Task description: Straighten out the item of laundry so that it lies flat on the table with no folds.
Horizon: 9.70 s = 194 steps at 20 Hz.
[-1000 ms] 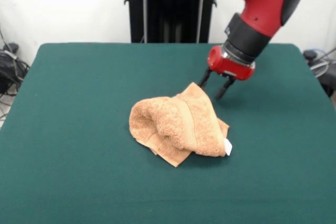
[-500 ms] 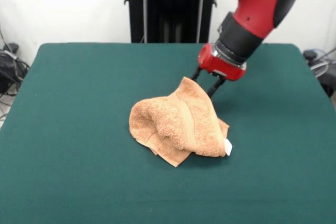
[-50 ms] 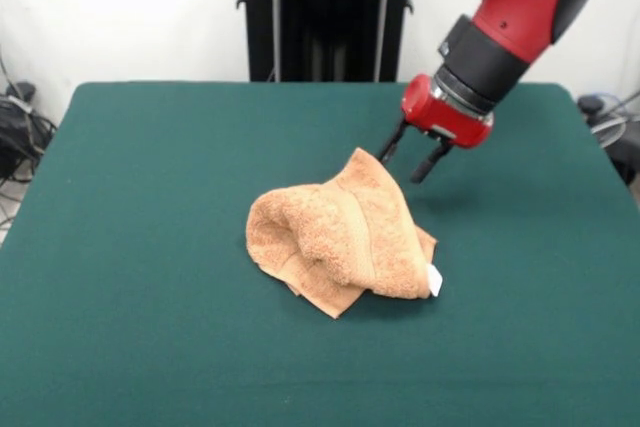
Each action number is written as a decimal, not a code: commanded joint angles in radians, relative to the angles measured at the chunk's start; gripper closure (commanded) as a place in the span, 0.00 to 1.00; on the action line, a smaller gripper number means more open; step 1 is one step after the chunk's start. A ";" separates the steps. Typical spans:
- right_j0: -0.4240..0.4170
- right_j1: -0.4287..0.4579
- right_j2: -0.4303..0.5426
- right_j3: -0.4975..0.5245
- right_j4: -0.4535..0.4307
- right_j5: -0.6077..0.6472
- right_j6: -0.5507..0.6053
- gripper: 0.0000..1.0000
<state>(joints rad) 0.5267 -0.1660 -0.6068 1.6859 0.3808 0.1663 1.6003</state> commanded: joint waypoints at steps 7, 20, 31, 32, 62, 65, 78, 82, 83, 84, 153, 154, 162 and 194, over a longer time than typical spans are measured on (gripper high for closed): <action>-0.062 -0.018 0.144 0.063 0.050 -0.036 0.276 0.00; -0.138 -0.028 0.218 0.078 0.005 -0.131 0.238 0.00; -0.230 -0.013 0.292 0.073 -0.053 -0.221 0.203 0.00; -0.232 -0.013 0.295 0.074 -0.055 -0.224 0.199 0.00; -0.238 -0.024 0.309 0.068 -0.131 -0.180 0.145 0.00; -0.230 -0.030 0.307 0.072 -0.136 -0.171 0.156 0.00; -0.251 -0.036 0.334 0.082 -0.169 -0.220 0.173 0.00; -0.249 -0.039 0.334 0.081 -0.174 -0.206 0.179 0.00; -0.249 -0.038 0.335 0.077 -0.174 -0.196 0.177 0.00; -0.246 -0.037 0.331 0.076 -0.166 -0.182 0.180 0.00; -0.030 0.011 0.147 0.040 -0.016 0.062 0.276 1.00; -0.026 0.015 0.144 0.035 -0.010 0.068 0.278 1.00; 0.013 0.031 0.127 0.034 0.024 0.093 0.298 1.00; 0.092 0.028 0.125 0.100 0.187 0.273 0.379 1.00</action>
<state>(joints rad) 0.6167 -0.1625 -0.5593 1.7543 0.4971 0.2996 1.6125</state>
